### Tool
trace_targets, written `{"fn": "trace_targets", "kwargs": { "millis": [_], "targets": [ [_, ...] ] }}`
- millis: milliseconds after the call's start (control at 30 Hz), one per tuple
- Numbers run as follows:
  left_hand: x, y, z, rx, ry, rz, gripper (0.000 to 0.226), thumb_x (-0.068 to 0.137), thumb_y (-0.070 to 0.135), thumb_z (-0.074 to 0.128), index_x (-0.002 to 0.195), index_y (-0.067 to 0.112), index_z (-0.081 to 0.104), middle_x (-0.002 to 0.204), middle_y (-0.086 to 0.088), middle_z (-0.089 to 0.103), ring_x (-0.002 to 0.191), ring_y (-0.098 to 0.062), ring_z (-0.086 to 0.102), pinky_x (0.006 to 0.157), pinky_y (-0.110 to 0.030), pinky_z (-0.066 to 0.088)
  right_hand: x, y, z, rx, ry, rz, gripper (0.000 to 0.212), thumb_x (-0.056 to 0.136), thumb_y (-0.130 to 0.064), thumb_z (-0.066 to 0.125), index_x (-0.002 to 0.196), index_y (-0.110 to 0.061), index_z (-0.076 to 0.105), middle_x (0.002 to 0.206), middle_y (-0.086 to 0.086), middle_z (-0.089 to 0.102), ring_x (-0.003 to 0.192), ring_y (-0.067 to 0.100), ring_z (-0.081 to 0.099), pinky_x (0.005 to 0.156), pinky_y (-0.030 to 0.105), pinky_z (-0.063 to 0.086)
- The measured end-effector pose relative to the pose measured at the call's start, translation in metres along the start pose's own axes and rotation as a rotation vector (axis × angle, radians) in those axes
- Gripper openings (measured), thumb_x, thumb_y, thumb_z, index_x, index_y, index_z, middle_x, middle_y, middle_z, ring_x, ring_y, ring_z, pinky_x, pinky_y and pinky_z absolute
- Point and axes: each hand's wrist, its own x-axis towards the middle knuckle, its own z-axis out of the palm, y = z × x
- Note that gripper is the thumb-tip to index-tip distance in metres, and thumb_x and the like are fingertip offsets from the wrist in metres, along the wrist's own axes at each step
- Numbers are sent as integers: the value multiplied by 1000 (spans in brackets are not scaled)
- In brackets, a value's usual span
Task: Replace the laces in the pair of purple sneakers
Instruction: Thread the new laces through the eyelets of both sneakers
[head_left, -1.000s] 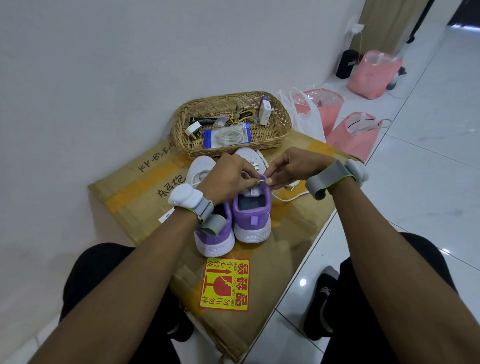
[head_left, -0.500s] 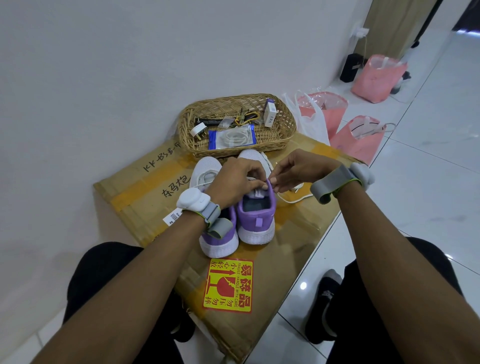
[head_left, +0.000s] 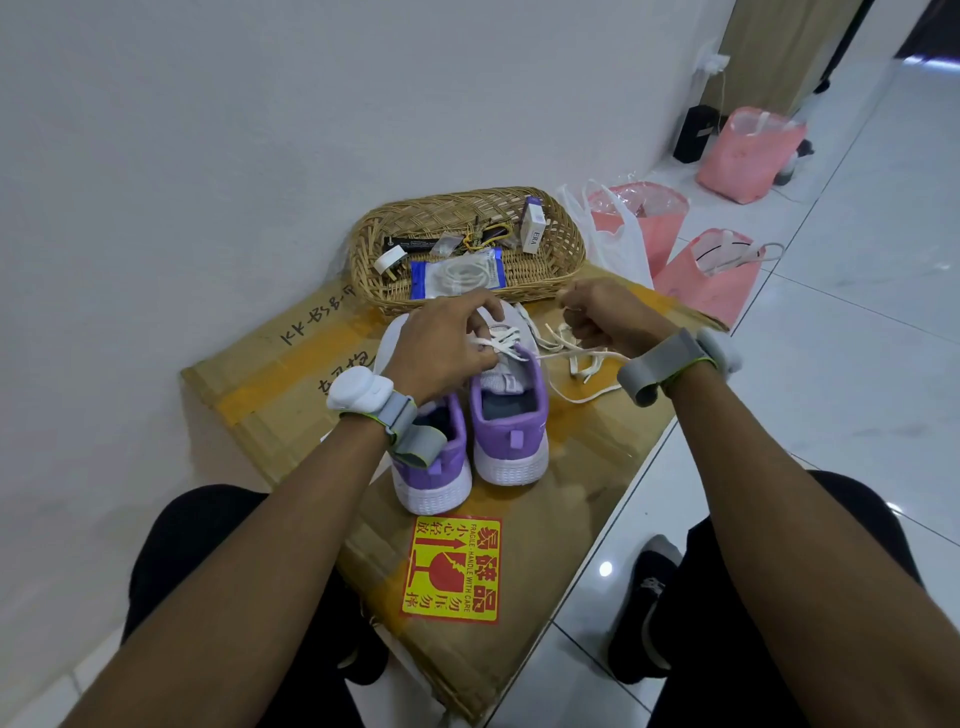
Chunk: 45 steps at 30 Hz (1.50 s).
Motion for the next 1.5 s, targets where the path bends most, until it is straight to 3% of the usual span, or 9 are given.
{"fn": "trace_targets", "kwargs": {
  "millis": [200,400,533,633,733,900,1100,1233,1500],
  "targets": [
    [-2,-5,5,-25,37,44,39,65,26,68,102,36,60,79,14,68,86,-19,57,80,-44,53,-25,-5,-2,-660,-233,-124,12,80,-38,78,78,-27,77,53,-14,56,50,2,44,50,14,36],
    [-1,-10,5,-71,10,46,41,67,23,75,105,33,62,86,9,64,77,-16,57,72,-42,53,-10,15,-42,-908,338,-126,20,81,-44,74,83,-24,74,83,-1,69,80,18,61,66,27,39],
    [-1,-10,7,-90,-1,33,44,66,18,75,106,30,64,91,5,61,76,-13,55,72,-38,53,-16,12,-21,-741,123,-292,47,78,-29,80,121,-23,63,118,2,60,103,18,53,85,29,40],
    [-1,-9,7,-98,-1,22,46,66,16,77,108,28,64,95,2,58,76,-14,55,73,-34,52,-23,8,1,-767,-110,-388,37,74,-28,84,109,-25,71,120,-3,58,109,13,50,94,28,38],
    [-3,-9,7,-104,1,13,47,65,17,76,109,28,64,96,-1,56,75,-16,55,72,-33,51,-19,20,2,-798,-60,-444,13,73,-30,84,83,-26,76,115,0,65,106,19,58,90,31,43],
    [-5,-9,3,-110,-2,4,47,64,22,73,110,28,63,95,-2,55,73,-18,54,70,-32,49,-16,25,-27,-865,396,-303,14,71,-24,82,80,-31,73,105,-1,67,102,22,59,84,34,46],
    [-4,-9,5,-132,-18,-8,45,67,17,75,109,27,62,91,-1,56,67,-17,54,67,-30,49,-17,15,2,-731,-94,-303,32,67,-18,88,93,-25,72,117,-4,61,104,13,53,86,29,43],
    [-4,-9,4,-129,-16,-15,45,67,18,76,109,27,62,91,-2,58,68,-18,56,68,-32,50,-14,17,-10,-633,-53,-339,18,65,-28,89,78,-23,78,120,-2,67,106,12,59,92,32,45],
    [-5,-6,4,-198,-51,-62,44,70,13,77,110,27,62,83,-4,62,59,-13,55,64,-33,51,-19,13,-13,-575,-146,-285,31,66,-33,88,95,-27,79,118,-5,70,107,16,64,91,31,50]
  ]
}}
